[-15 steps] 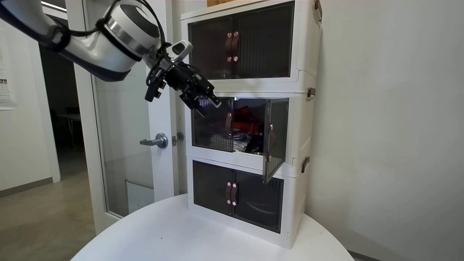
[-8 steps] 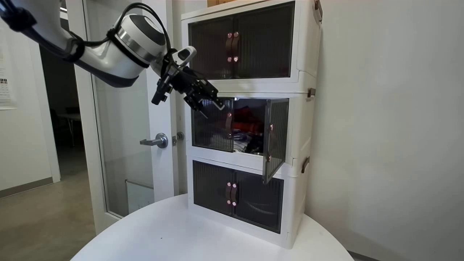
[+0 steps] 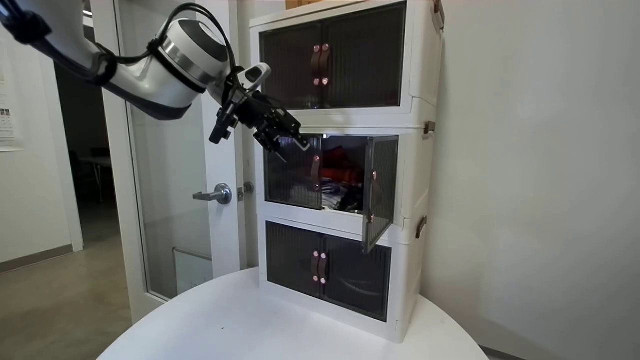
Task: Open the doors of the second cabinet
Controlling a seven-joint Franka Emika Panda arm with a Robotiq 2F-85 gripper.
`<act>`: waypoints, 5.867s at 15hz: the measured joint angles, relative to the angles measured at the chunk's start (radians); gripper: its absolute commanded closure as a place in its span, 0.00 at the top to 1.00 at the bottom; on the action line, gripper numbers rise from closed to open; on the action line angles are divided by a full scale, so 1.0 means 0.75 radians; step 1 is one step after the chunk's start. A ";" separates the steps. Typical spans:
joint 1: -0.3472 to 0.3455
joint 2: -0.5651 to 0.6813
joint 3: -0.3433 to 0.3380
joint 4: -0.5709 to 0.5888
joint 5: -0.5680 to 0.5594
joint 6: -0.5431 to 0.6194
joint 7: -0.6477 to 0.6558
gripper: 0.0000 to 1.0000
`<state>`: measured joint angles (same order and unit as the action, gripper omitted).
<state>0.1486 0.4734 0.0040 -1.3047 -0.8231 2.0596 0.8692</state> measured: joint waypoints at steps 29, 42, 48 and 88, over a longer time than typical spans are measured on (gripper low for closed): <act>0.001 0.003 -0.008 -0.003 0.002 0.000 0.000 1.00; 0.079 0.109 -0.095 0.016 -0.280 0.091 0.099 1.00; 0.078 0.205 -0.113 0.079 -0.397 0.091 0.218 1.00; 0.019 0.170 -0.070 0.098 -0.362 -0.033 0.322 1.00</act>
<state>0.1632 0.6009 -0.0482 -1.2310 -1.0947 2.0346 1.1108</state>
